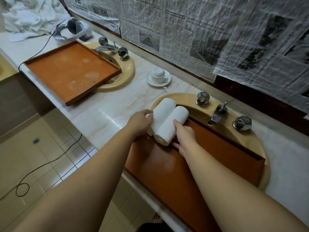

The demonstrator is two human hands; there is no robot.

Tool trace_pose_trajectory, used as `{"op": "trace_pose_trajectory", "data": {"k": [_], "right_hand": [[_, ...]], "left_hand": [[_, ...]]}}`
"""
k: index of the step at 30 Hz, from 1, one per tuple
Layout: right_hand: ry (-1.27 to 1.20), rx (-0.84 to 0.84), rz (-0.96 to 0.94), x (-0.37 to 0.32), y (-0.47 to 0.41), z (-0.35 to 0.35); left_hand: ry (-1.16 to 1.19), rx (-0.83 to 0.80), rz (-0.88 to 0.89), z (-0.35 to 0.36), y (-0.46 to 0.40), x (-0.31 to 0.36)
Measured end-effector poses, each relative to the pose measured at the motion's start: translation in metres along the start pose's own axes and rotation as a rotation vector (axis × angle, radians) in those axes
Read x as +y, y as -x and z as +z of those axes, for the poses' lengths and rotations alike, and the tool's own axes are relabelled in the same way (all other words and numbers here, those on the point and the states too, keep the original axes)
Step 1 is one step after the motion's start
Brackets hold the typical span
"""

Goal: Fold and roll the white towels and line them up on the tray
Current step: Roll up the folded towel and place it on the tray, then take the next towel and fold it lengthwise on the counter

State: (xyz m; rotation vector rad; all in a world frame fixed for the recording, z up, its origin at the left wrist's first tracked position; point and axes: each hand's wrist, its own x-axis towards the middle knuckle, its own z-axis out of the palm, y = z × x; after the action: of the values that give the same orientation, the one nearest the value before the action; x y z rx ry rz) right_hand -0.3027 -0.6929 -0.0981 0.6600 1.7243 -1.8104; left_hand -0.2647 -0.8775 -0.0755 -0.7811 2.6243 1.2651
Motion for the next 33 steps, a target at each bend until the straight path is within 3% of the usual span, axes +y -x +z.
{"op": "trace_pose_trajectory", "data": {"k": [14, 18, 21, 24, 27, 30, 33], "right_hand": [[0.073, -0.02, -0.054, 0.0, 0.015, -0.013], [0.27, 0.021, -0.194, 0.001, 0.031, -0.037], [0.367, 0.056, -0.344, 0.005, 0.05, -0.072], [0.448, 0.126, -0.463, 0.02, 0.07, -0.124], [0.494, 0.269, -0.507, 0.039, 0.09, -0.192], [0.458, 0.434, -0.532, 0.058, 0.113, -0.28], [0.402, 0.604, -0.515, 0.078, 0.146, -0.379]], "left_hand": [[0.129, 0.084, -0.109, -0.002, 0.017, -0.01], [0.149, 0.285, -0.089, 0.001, 0.039, 0.007], [0.112, 0.36, 0.067, 0.027, 0.076, 0.027], [0.132, 0.263, 0.221, 0.075, 0.118, 0.053], [0.06, 0.048, 0.322, 0.136, 0.157, 0.079], [0.031, -0.189, 0.449, 0.197, 0.197, 0.113], [-0.016, -0.328, 0.591, 0.258, 0.238, 0.161]]}}
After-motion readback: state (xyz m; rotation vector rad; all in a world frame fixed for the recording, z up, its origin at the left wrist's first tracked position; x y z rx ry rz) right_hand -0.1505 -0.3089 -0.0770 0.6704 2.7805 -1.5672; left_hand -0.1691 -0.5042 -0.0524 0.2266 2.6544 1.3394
